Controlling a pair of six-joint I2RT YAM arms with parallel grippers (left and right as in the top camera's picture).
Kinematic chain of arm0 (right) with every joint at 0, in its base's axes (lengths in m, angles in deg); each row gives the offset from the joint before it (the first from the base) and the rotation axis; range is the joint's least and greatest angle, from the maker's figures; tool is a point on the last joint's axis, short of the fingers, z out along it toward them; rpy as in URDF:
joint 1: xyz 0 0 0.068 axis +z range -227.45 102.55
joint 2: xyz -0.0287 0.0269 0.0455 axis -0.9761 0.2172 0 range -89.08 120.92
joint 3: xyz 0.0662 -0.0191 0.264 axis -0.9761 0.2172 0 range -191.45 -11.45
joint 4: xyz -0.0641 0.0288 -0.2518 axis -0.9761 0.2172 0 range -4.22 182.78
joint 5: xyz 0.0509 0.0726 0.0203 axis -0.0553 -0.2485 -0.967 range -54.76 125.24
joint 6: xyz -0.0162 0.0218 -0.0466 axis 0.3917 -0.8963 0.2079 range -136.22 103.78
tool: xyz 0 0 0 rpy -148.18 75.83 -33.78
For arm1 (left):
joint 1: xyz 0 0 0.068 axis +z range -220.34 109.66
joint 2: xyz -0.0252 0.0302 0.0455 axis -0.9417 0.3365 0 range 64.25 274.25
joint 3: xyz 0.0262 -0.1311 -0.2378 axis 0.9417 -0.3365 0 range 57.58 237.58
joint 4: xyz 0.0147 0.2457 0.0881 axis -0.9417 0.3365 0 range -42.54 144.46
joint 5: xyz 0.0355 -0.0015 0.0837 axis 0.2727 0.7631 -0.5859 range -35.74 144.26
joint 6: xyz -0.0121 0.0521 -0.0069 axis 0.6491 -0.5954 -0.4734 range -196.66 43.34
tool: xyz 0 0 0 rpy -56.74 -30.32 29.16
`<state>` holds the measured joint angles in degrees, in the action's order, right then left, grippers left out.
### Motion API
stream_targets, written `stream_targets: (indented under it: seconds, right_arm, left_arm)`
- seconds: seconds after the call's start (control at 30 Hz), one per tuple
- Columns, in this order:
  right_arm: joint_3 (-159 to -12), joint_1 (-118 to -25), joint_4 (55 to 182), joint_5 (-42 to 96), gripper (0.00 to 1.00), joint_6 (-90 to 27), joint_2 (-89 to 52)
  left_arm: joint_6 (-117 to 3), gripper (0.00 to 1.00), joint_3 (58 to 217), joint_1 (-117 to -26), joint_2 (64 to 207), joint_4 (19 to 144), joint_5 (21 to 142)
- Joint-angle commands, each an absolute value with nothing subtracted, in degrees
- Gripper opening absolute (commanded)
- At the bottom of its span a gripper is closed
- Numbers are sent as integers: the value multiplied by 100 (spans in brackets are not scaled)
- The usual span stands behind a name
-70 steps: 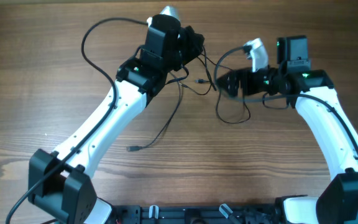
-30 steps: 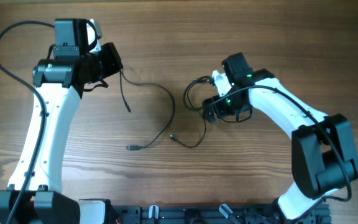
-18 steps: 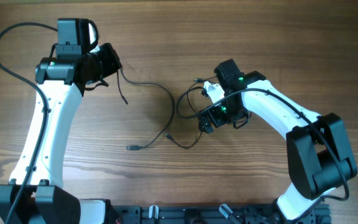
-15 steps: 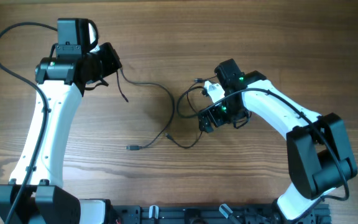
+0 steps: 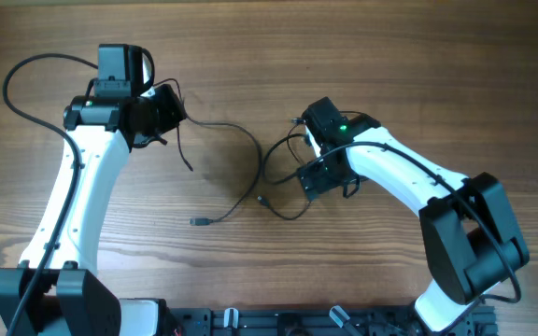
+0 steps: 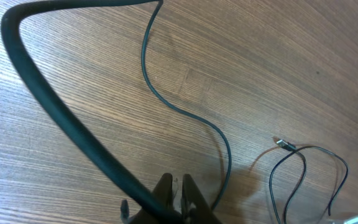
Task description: Untangle cables
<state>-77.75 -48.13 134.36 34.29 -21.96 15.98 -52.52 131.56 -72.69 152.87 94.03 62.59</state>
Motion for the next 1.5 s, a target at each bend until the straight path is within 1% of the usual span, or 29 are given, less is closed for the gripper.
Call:
stream_targets:
  seconds: [0.0, 0.07, 0.1, 0.13, 0.17, 0.2, 0.23, 0.27, 0.3, 0.33, 0.37, 0.4, 0.43, 0.47, 0.5, 0.53, 0.63, 0.7, 0.73, 0.77, 0.83, 0.9, 0.97, 1.07, 1.1, 1.2, 1.33, 1.4, 1.47]
  right_arm:
    - [-7612, -4815, 13331, 2627, 88, -2097, 1759]
    - [-7360, -4833, 13119, 2666, 63, -2086, 1759]
    - [-7277, -4848, 13066, 2682, 57, -2091, 1759]
    - [-7168, -4870, 13014, 2784, 56, -2112, 1759]
    - [-7098, -4877, 12977, 2953, 61, -2228, 1759]
    - [-7056, -4883, 12935, 3077, 63, -2342, 1759]
    - [-7052, -4881, 12926, 3191, 55, -2403, 1759]
    - [-7052, -4883, 12894, 3322, 38, -2497, 1759]
    - [-7052, -4883, 12872, 3368, 36, -2729, 1759]
    - [-7054, -4881, 12870, 3213, 49, -2781, 1759]
    - [-7054, -4881, 12883, 2953, 78, -2775, 1759]
    - [-7054, -4881, 12891, 2699, 80, -2707, 1759]
    - [-7054, -4881, 12911, 2457, 72, -2591, 1759]
    - [-7072, -4888, 13003, 2454, 30, -2550, 1759]
    - [-7107, -4907, 13095, 2533, 6, -2550, 1757]
    - [-7166, -4936, 13180, 2531, 4, -2543, 1753]
    - [-7771, -5213, 13569, 2570, 4, -2620, 1716]
    - [-8283, -5467, 13833, 2911, 4, -2705, 1630]
    - [-8569, -5633, 13956, 3206, 4, -2694, 1558]
    - [-8888, -5843, 14083, 3576, 5, -2674, 1482]
    - [-9393, -6328, 14153, 4249, 4, -2620, 1362]
    - [-9712, -6763, 14052, 4566, 4, -2222, 1355]
    - [-9804, -7357, 13576, 4684, 4, -1776, 1355]
    - [-9802, -8221, 12367, 4686, 4, -805, 1414]
    - [-9802, -8623, 11615, 4682, 4, -377, 1475]
    - [-9802, -9373, 9943, 4679, 4, 784, 1786]
    - [-9802, -9888, 8533, 4548, 4, 2285, 2428]
    - [-9802, -10129, 8061, 4546, 4, 2598, 2865]
    - [-9802, -10420, 7567, 4526, 4, 2574, 3386]
  left_arm:
    - [-5219, 7, 13097, -7269, 15331, 9470, 6165]
    - [-5219, 8, 13097, -7269, 15331, 9490, 6165]
    - [-5217, 8, 13097, -7269, 15331, 9492, 6170]
    - [-5213, 8, 13097, -7275, 15331, 9499, 6218]
    - [-5165, 8, 13097, -7288, 15331, 9529, 6277]
    - [-5075, 8, 13097, -7312, 15331, 9562, 6273]
    - [-5047, 8, 13097, -7358, 15331, 9578, 6275]
    - [-5049, 11, 13097, -7415, 15331, 9575, 6273]
    - [-5049, 15, 13097, -7472, 15331, 9580, 6273]
    - [-5051, 16, 13097, -7503, 15331, 9599, 6273]
    - [-5051, 16, 13097, -7533, 15331, 9628, 6270]
    - [-5051, 17, 13097, -7546, 15331, 9647, 6273]
    - [-5049, 19, 13097, -7551, 15331, 9656, 6273]
    - [-5049, 22, 13097, -7549, 15331, 9656, 6270]
    - [-5051, 31, 13097, -7549, 15331, 9656, 6270]
    - [-5049, 35, 13097, -7549, 15331, 9658, 6270]
    - [-5049, 63, 13097, -7549, 15331, 9661, 6273]
    - [-5049, 75, 13097, -7549, 15331, 9676, 6273]
    - [-5051, 84, 13097, -7549, 15331, 9715, 6273]
    - [-5051, 100, 13097, -7549, 15331, 9765, 6273]
    - [-5051, 100, 13097, -7549, 15331, 9768, 6273]
    - [-5049, 100, 13097, -7549, 15331, 9768, 6273]
    - [-5051, 100, 13097, -7549, 15331, 9768, 6270]
    - [-5051, 100, 13097, -7549, 15331, 9768, 6273]
    - [-5051, 100, 13097, -7549, 15331, 9768, 6273]
    - [-5051, 100, 13097, -7549, 15331, 9768, 6270]
    - [-5051, 100, 13097, -7549, 15331, 9768, 6273]
    - [-5051, 100, 13097, -7549, 15331, 9768, 6273]
    - [-5051, 100, 13097, -7549, 15331, 9768, 6273]
